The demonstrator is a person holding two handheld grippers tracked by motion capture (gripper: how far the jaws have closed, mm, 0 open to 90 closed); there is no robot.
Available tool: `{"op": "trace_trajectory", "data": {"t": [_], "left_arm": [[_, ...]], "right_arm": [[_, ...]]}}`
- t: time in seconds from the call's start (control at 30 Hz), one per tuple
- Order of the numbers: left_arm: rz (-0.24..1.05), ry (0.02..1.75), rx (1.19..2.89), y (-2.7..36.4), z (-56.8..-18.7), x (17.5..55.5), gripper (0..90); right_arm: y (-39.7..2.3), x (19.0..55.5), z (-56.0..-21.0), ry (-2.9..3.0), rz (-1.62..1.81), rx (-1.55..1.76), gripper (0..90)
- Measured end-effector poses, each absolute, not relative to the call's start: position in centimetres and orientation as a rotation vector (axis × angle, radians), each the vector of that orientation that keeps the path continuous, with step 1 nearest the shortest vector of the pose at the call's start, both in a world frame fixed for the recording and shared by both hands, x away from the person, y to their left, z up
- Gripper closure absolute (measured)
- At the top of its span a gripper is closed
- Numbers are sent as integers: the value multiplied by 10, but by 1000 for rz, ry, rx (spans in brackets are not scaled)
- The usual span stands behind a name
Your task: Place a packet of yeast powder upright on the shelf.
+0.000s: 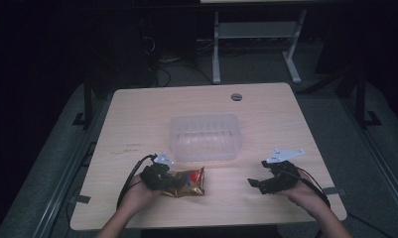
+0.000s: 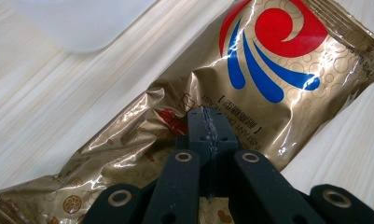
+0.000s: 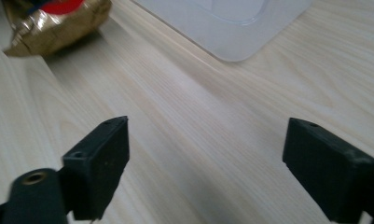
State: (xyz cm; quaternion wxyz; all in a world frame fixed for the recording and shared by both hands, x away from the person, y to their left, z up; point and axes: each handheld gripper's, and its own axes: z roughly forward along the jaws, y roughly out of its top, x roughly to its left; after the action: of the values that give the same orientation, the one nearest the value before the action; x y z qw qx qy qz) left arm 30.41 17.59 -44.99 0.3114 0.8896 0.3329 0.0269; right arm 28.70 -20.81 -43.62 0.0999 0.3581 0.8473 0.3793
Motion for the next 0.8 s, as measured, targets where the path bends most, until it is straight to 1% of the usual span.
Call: {"op": "trace_trajectory", "data": {"t": [0.4,0.6,0.8], "left_arm": [[73,859,2361,141,-450,304,899],[78,848,2348,115,-452,303,899],[42,852,2323,89,-453,301,898]], "right_arm": [[-204,285,-432,2554,1147,1057,145],[-195,286,-433,2631,1185,1102,147],[-184,286,-435,2676,1199,1102,147]]}}
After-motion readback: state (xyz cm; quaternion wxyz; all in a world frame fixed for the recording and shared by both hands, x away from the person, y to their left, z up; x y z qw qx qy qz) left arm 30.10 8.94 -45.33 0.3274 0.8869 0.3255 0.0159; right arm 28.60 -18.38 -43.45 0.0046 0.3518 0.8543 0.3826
